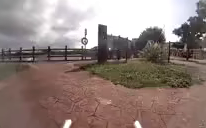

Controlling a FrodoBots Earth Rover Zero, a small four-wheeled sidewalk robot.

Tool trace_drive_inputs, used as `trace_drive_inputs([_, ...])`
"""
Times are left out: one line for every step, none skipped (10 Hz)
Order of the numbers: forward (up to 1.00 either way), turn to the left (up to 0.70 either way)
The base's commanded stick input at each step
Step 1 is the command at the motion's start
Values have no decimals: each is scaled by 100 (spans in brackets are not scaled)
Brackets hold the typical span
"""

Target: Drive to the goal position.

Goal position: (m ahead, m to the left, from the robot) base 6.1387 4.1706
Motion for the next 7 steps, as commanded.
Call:
trace_drive_inputs([0, 50])
trace_drive_inputs([0, 50])
trace_drive_inputs([0, 50])
trace_drive_inputs([0, 50])
trace_drive_inputs([0, 35])
trace_drive_inputs([0, 13])
trace_drive_inputs([7, 0])
